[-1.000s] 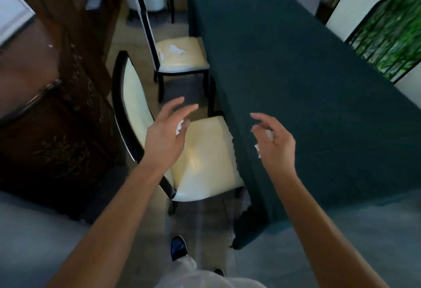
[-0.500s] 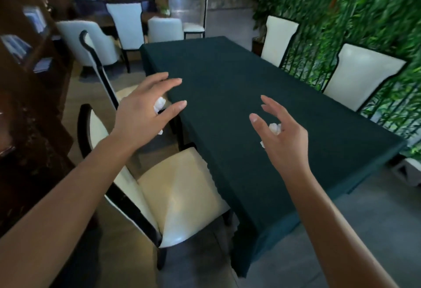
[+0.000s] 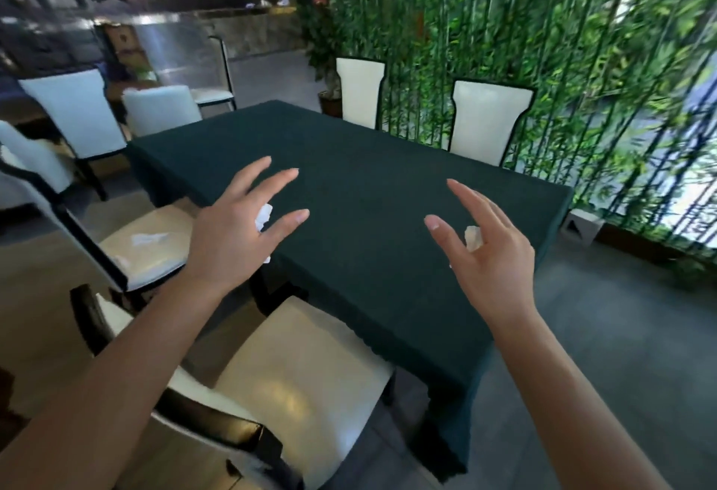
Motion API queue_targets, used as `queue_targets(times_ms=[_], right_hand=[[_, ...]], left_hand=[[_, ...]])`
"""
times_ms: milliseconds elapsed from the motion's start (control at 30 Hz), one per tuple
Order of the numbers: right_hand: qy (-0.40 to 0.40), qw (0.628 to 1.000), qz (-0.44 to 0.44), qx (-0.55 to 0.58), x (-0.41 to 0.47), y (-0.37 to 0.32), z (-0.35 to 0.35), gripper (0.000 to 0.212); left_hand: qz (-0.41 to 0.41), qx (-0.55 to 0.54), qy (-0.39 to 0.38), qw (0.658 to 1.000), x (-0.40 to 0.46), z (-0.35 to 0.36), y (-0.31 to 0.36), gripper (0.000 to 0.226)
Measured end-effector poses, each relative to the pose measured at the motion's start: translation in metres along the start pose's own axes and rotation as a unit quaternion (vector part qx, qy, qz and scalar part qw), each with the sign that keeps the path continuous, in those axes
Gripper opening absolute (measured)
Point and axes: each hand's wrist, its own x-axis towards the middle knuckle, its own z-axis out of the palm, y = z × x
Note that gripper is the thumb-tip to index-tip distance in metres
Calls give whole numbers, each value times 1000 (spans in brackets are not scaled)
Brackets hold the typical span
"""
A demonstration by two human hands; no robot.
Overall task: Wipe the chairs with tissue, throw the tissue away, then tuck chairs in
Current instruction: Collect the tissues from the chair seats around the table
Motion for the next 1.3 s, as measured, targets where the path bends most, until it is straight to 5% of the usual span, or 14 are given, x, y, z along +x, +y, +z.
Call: queue_targets(times_ms=[467, 733, 1033, 1300], right_hand=[[11, 997, -8, -77, 1, -25, 20, 63], [101, 971, 99, -190, -18, -45, 27, 67], [116, 968, 101, -201, -25, -77, 65, 65], [131, 971, 154, -131, -24, -37, 73, 65]], left_hand=[[78, -2, -35, 996, 37, 18, -33, 51], [151, -108, -107, 977, 89, 47, -73, 50], [172, -157, -143, 962, 104, 80, -97, 52], [184, -153, -135, 962, 105, 89, -84, 55]])
